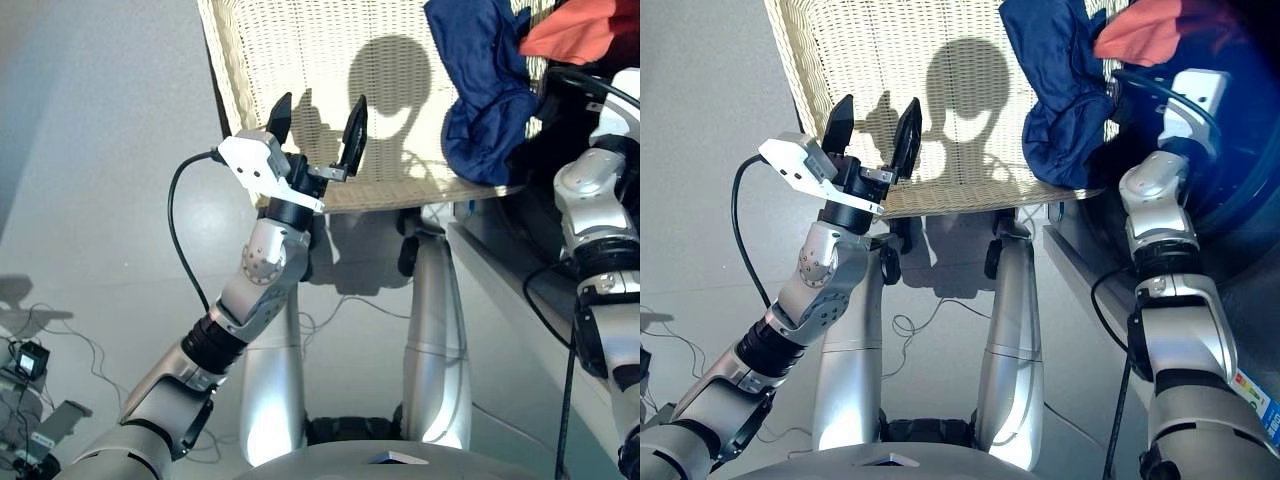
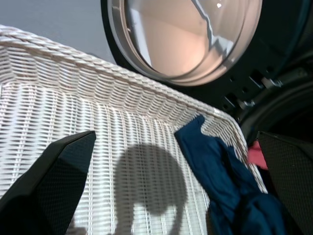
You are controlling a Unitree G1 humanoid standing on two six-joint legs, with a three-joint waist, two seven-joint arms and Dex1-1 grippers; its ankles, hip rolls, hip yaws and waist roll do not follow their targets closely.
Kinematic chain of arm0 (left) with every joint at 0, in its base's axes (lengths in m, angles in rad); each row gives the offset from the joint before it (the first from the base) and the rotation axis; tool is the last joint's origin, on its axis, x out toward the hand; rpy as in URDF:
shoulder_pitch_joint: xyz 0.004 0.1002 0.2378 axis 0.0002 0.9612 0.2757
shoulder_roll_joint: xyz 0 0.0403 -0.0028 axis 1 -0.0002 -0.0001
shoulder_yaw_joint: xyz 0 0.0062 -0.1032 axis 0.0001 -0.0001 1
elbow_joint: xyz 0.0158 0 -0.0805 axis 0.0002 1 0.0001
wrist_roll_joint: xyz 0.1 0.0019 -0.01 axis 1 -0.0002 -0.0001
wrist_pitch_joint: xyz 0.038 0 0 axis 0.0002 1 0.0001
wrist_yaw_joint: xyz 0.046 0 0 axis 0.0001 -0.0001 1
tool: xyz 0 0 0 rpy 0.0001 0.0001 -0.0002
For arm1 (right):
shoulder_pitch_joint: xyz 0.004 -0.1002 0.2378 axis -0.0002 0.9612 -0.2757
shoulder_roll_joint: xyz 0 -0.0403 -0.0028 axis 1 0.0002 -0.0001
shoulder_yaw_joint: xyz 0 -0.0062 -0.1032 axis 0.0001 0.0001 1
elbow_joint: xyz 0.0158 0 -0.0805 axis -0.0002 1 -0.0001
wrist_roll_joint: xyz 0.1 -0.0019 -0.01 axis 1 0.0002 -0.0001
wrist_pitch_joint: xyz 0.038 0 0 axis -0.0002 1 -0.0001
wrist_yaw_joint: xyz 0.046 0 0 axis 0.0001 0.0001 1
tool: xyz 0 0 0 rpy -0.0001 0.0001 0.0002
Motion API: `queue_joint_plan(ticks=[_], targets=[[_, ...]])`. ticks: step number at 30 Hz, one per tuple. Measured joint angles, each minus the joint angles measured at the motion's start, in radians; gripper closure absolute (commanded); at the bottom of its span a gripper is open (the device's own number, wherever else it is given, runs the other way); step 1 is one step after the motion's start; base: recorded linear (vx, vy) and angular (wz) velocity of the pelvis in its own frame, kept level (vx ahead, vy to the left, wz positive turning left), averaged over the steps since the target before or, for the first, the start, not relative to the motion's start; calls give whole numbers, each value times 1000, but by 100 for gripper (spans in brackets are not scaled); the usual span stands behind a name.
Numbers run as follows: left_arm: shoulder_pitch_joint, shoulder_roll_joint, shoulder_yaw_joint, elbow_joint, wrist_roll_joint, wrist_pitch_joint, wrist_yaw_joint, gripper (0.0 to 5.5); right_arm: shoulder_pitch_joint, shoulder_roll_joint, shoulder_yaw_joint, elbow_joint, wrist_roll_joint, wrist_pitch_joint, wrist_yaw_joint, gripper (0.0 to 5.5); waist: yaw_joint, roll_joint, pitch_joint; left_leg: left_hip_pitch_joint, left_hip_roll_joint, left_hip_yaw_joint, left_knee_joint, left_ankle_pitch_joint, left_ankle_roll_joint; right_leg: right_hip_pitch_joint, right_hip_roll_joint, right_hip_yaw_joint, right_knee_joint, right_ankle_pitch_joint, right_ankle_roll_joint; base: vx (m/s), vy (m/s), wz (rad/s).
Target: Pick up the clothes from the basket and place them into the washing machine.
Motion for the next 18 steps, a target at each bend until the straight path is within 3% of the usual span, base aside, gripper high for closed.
queue_joint_plan(ticks=[8,11,18], targets=[[-11,49,-29,-2,0,0,-4,0,-118,-67,49,203,168,-2,136,550,15,1,0,-22,-9,10,15,-2,16,-12,-10,7,0,10,16,0,0,0],[-12,52,-29,-2,0,0,-4,0,-144,-91,51,242,215,-1,156,550,26,1,0,-22,-13,11,16,-1,18,-14,-15,9,0,10,17,0,0,0],[-12,58,-29,-2,0,2,-3,0,-205,-125,25,307,354,6,171,550,27,1,0,-25,-24,12,15,2,24,-14,-25,9,0,11,23,0,0,0]])
